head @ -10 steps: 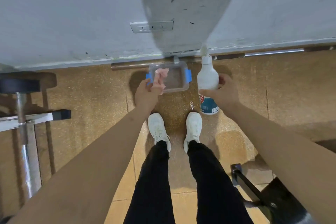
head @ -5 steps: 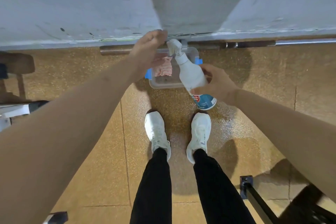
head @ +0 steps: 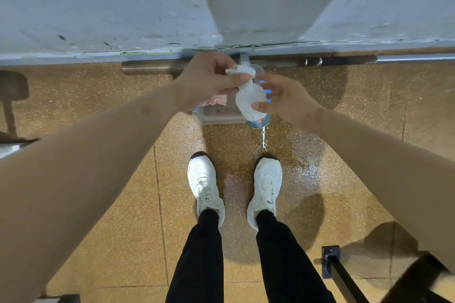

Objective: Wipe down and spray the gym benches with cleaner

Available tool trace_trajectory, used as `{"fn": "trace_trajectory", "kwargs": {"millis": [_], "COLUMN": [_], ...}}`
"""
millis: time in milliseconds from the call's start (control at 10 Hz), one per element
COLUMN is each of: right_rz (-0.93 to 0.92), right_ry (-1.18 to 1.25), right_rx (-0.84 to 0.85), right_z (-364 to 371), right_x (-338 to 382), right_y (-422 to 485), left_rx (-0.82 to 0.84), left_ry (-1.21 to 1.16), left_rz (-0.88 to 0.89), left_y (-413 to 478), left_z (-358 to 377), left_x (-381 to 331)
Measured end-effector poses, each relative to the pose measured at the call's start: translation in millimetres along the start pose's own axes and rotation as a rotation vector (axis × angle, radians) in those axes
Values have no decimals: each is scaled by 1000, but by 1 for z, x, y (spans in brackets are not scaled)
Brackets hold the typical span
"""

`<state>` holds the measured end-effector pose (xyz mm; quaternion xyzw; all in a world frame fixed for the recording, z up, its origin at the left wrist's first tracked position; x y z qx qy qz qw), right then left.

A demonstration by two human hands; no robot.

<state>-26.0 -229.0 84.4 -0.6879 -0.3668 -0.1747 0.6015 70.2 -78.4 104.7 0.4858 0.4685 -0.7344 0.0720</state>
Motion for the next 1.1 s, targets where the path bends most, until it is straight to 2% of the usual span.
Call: {"fn": "trace_trajectory", "kwargs": {"millis": [100,200,400,500,700,800,900,1000,1100], "right_rz": [-34,-7,144,232,272,228,160,188,240], "right_ry": [73,179,363,358,262,192,13,-104,-45], "right_rx": [-139,-173,-163,-125,-43,-69,-40,-64,-202], "right_z": [-22,-29,-24,-16,3,5,5,-3,-9], "right_x": [12,11,-20,-40,-66,-71,-73,-79,-91], "right_y": [3,10,42,58,70,72,69,53,6], "left_rx": [-91,-170,-180,-205,-216,-247,-226,-251,-187], "left_ry": [147,235,353,404,450,515,536,475,421], "left_rz": [39,15,28,14,7,7,-38,-134,-238], "left_y": [13,32,67,82,101,102,95,68,21], "left_z": [4,3,10,12,30,34,31,19,25], "left_x": [8,21,49,74,99,93,93,85,77]}}
Point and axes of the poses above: each hand's wrist, its own y-axis towards the middle knuckle, its own z-axis out of the palm, x = y × z, the point moved 9 cm from there along y, towards the middle knuckle, and after that the axes turned 3 degrees about -y, right-handed, at the moved point
